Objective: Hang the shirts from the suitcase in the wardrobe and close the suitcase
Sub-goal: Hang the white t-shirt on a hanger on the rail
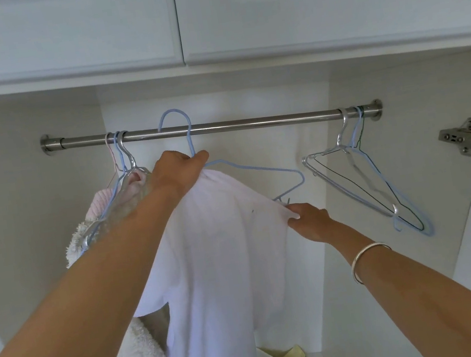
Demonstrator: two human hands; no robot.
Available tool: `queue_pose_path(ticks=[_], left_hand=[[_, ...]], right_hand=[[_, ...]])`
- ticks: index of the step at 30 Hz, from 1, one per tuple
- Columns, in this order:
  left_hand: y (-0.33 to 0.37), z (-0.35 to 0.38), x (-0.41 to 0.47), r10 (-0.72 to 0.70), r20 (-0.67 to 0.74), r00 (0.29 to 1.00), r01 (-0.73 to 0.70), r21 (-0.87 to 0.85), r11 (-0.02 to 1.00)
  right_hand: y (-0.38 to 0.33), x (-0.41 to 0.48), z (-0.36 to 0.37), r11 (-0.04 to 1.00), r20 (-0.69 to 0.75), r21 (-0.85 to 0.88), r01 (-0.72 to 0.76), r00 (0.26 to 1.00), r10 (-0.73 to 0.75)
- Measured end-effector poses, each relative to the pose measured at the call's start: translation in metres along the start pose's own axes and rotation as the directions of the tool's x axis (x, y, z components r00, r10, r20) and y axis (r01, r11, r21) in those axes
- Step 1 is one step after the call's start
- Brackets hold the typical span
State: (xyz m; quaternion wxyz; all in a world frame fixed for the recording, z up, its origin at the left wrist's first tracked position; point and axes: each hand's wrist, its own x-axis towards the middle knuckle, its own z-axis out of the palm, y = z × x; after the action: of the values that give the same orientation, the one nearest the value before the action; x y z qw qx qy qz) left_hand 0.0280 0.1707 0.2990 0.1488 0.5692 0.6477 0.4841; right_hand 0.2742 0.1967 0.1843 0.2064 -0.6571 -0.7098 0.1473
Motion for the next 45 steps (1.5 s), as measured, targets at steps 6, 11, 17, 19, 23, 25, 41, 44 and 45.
queue_pose_path(ticks=[6,11,17,19,23,25,41,44,45], left_hand=[[-0.003,0.001,-0.001,-0.061,0.03,0.998,0.066,-0.228,0.971],[-0.006,-0.001,-0.003,-0.044,0.035,0.998,0.049,-0.18,0.982],[-0.019,-0.003,0.001,0.045,0.034,0.998,-0.045,0.005,0.999],[-0.021,-0.004,-0.001,0.101,0.032,0.994,-0.104,0.1,0.99],[-0.032,-0.003,-0.004,0.205,0.109,0.973,-0.232,0.474,0.849],[-0.034,0.002,-0.004,0.216,0.139,0.966,-0.257,0.466,0.846],[-0.013,0.027,-0.01,0.148,0.604,0.783,-0.166,-0.026,0.986],[-0.02,0.029,-0.007,0.134,0.557,0.819,-0.084,-0.115,0.99],[-0.022,0.03,-0.004,0.133,0.536,0.834,-0.075,-0.13,0.989]], right_hand=[[0.007,0.001,-0.003,1.0,-0.088,0.01,0.024,0.996,-0.023],[0.015,0.004,-0.015,0.999,-0.168,-0.008,0.048,0.985,-0.049],[0.019,0.001,-0.039,0.968,-0.198,-0.233,0.096,0.969,-0.144],[0.022,0.001,-0.047,0.931,-0.207,-0.337,0.143,0.953,-0.221],[0.015,0.004,-0.065,0.853,-0.247,-0.49,0.178,0.91,-0.332],[0.005,0.008,-0.068,0.864,-0.263,-0.474,0.168,0.91,-0.322],[-0.05,0.01,-0.053,0.973,0.076,0.226,0.046,0.995,-0.065],[-0.042,0.006,-0.049,0.976,0.246,0.214,-0.047,0.969,-0.007],[-0.043,0.003,-0.047,0.956,0.253,0.291,-0.04,0.967,-0.037]])
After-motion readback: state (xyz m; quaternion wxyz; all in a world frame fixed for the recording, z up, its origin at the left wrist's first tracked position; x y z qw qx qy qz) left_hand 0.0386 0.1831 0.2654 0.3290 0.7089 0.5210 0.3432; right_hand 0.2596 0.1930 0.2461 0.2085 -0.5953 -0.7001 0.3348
